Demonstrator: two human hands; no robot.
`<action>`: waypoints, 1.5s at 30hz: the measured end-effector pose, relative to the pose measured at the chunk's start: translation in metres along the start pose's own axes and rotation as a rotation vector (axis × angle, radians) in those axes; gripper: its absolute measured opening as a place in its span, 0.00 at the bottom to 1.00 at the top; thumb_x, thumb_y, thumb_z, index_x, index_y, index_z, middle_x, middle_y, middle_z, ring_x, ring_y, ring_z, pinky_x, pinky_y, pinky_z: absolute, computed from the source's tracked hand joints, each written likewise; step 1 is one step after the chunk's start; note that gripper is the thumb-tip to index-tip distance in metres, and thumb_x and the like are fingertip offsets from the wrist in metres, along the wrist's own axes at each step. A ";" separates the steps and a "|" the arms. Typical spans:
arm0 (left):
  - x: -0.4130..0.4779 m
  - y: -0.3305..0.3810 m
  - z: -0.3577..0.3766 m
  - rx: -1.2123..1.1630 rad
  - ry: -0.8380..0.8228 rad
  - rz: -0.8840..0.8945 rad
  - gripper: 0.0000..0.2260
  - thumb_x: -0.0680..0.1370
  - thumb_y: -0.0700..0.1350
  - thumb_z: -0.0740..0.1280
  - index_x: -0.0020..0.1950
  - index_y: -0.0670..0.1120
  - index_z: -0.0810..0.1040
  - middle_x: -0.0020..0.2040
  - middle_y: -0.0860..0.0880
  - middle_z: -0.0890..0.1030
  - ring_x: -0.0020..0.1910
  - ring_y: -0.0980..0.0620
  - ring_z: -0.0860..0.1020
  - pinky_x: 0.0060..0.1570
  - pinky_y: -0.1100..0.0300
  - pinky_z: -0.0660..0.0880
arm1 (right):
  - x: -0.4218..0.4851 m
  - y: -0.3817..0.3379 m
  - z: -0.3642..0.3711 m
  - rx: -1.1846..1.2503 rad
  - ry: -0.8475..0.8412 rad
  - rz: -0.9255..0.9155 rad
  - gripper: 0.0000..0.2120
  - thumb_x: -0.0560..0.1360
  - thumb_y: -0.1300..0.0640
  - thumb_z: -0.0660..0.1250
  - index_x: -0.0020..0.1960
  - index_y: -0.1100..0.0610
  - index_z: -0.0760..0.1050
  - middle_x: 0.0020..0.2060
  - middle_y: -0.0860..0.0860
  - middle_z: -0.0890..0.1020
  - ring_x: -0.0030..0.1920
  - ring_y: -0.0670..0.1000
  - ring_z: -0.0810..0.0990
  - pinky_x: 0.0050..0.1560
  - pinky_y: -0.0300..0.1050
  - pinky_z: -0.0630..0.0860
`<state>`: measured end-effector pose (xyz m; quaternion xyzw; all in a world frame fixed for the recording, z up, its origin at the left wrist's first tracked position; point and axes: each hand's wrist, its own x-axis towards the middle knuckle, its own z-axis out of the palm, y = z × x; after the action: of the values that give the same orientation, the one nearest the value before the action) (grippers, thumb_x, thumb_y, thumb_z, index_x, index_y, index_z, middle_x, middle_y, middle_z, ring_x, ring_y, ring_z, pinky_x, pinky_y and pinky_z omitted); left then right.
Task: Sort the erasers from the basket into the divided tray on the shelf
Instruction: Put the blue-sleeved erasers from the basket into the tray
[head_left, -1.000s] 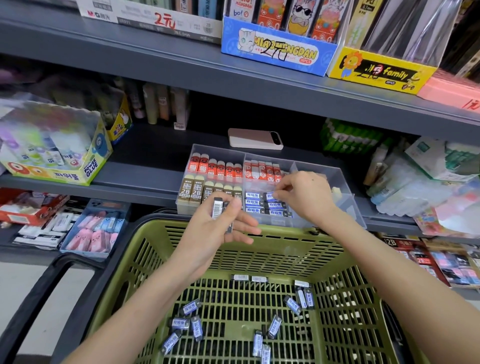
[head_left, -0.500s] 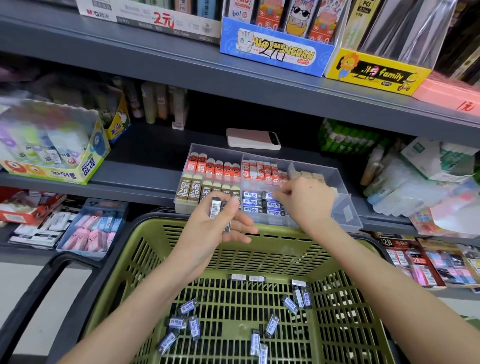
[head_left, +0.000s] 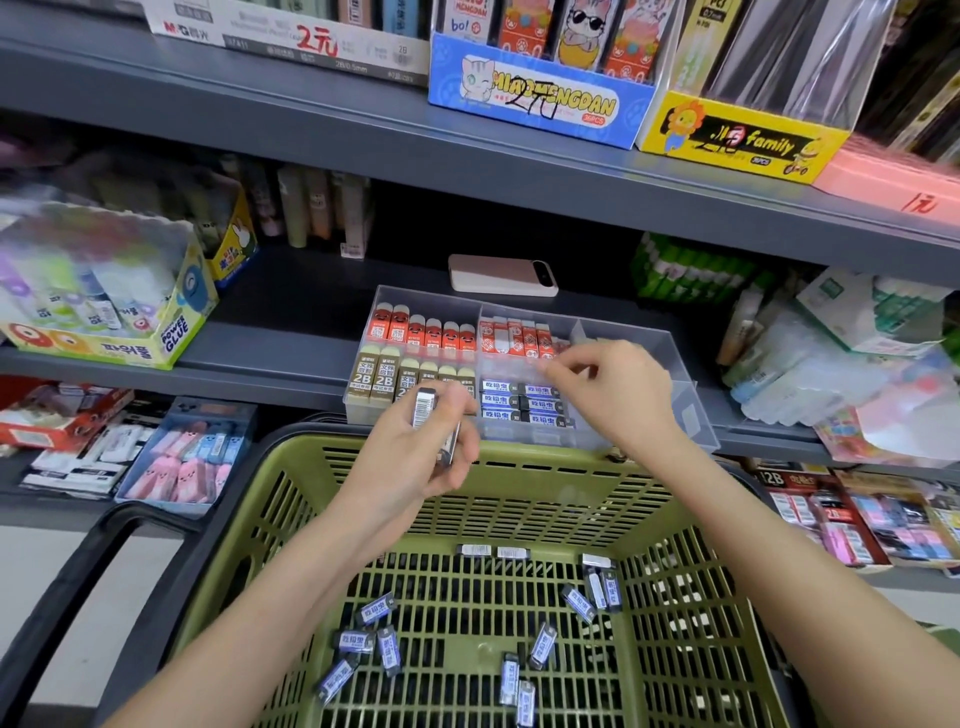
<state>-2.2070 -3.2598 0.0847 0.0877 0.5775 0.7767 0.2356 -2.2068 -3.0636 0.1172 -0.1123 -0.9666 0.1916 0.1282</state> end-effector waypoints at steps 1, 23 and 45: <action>0.001 0.001 0.001 -0.034 -0.014 -0.015 0.24 0.70 0.62 0.62 0.52 0.42 0.72 0.27 0.50 0.74 0.22 0.56 0.67 0.20 0.68 0.62 | -0.007 -0.008 -0.007 0.216 -0.085 -0.055 0.09 0.74 0.46 0.66 0.39 0.47 0.82 0.33 0.37 0.80 0.35 0.39 0.76 0.33 0.37 0.68; 0.011 0.014 0.017 0.124 0.007 -0.077 0.24 0.70 0.63 0.63 0.46 0.41 0.73 0.31 0.52 0.72 0.27 0.58 0.67 0.25 0.69 0.63 | 0.023 0.025 -0.019 -0.163 -0.206 -0.196 0.06 0.69 0.51 0.73 0.45 0.50 0.81 0.42 0.45 0.83 0.48 0.48 0.75 0.54 0.43 0.67; 0.012 0.023 0.025 0.190 0.051 0.068 0.19 0.63 0.61 0.69 0.44 0.49 0.83 0.41 0.49 0.79 0.39 0.58 0.75 0.31 0.68 0.72 | 0.030 0.027 -0.013 -0.451 -0.280 -0.398 0.10 0.67 0.42 0.71 0.44 0.46 0.80 0.36 0.41 0.74 0.50 0.46 0.71 0.46 0.42 0.52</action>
<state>-2.2132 -3.2380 0.1123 0.1092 0.6512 0.7279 0.1848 -2.2270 -3.0266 0.1238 0.0805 -0.9958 -0.0425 0.0009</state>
